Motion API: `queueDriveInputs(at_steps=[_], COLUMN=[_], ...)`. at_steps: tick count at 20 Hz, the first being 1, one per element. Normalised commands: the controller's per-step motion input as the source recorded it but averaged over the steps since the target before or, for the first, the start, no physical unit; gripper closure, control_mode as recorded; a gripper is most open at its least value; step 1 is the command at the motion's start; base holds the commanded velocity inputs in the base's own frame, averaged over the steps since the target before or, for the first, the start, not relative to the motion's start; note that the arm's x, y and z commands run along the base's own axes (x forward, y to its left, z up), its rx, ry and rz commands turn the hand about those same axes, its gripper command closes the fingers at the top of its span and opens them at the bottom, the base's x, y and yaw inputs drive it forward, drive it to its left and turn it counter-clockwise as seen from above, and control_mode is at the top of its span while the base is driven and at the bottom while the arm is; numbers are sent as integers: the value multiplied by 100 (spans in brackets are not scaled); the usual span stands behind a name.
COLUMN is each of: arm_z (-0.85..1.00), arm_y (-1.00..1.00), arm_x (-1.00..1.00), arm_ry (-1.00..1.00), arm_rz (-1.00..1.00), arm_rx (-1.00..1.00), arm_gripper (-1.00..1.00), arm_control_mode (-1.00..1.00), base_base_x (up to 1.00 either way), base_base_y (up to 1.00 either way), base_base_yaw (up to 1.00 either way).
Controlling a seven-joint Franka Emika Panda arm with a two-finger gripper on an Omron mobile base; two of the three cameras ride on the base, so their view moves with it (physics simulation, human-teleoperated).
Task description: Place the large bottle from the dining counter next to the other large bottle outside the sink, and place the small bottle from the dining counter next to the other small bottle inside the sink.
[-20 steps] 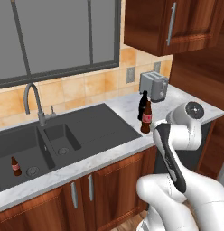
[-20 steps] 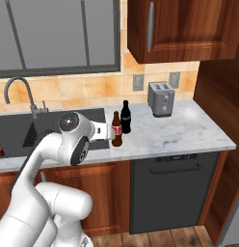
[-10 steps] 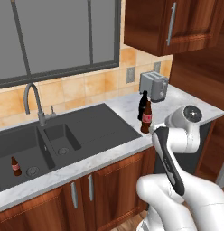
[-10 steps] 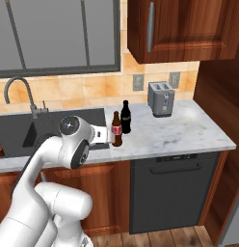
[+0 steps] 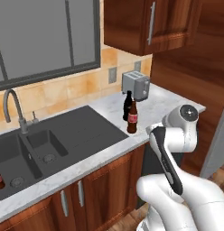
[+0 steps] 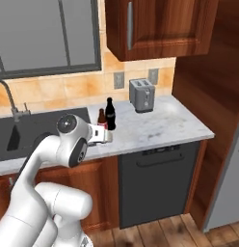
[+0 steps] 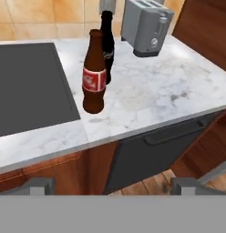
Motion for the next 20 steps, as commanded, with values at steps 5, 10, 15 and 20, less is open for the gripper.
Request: queueDriveInputs(at_steps=[5, 10, 15, 20], arm_z=[0, 0, 0, 0], arm_y=[0, 0, 0, 0], arm_x=[0, 0, 0, 0], arm_ry=[0, 0, 0, 0], arm_rz=[0, 0, 0, 0], arm_rx=[0, 0, 0, 0], arm_gripper=[-100, -100, -100, -100], arm_control_mode=[100, 100, 100, 100], base_base_x=[-35, -30, -13, 0], base_base_y=[-33, -44, -39, -63], base_base_yaw=[-39, -44, -50, -44])
